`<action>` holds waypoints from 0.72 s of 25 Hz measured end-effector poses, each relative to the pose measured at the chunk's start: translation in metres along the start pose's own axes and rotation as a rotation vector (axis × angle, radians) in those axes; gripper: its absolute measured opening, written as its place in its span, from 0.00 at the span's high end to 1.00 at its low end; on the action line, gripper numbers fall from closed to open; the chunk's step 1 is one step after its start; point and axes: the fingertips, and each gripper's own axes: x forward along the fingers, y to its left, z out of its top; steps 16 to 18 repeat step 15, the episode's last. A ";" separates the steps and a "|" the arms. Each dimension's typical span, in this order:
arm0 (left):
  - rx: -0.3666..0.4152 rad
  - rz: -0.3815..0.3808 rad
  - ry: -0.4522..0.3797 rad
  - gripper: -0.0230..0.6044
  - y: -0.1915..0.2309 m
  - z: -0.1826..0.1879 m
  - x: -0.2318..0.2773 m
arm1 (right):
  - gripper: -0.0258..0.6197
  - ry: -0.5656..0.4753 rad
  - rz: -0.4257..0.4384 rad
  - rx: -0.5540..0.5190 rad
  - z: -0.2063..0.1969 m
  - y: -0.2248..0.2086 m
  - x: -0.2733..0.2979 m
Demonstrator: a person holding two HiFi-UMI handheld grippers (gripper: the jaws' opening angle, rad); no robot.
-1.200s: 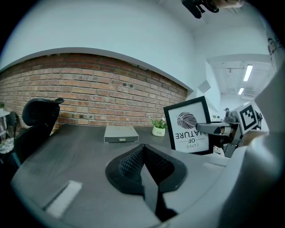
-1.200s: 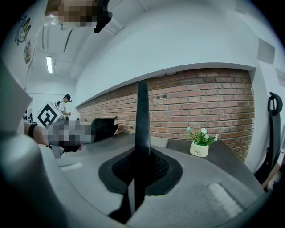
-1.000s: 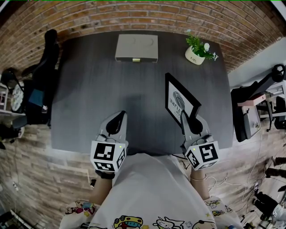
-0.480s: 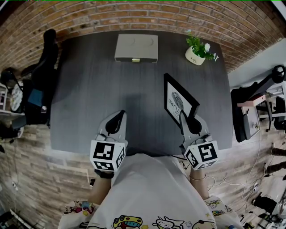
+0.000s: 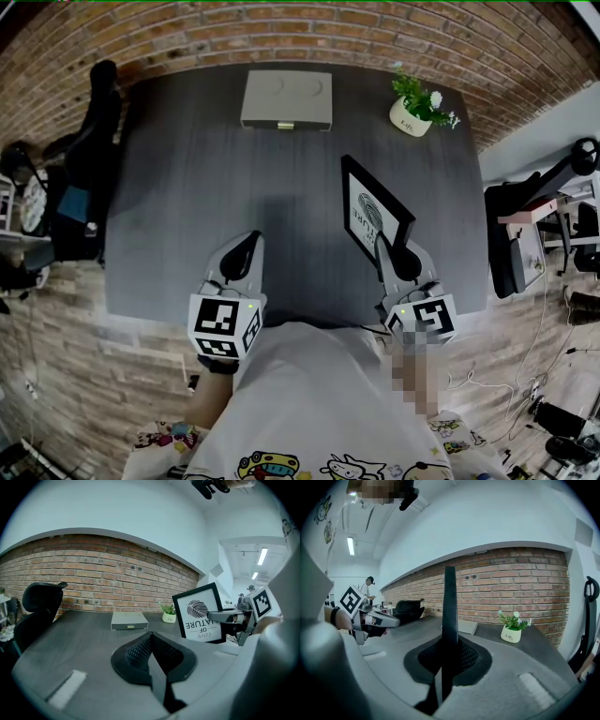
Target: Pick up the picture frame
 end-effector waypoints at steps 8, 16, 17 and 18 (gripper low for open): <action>0.000 0.000 0.001 0.94 -0.001 -0.001 0.003 | 0.94 0.008 -0.002 0.003 -0.003 -0.003 0.001; 0.000 0.000 0.002 0.94 -0.001 -0.001 0.002 | 0.94 0.013 -0.004 0.009 -0.005 -0.003 0.001; 0.000 0.000 0.002 0.94 -0.001 -0.001 0.002 | 0.94 0.013 -0.004 0.009 -0.005 -0.003 0.001; 0.000 0.000 0.002 0.94 -0.001 -0.001 0.002 | 0.94 0.013 -0.004 0.009 -0.005 -0.003 0.001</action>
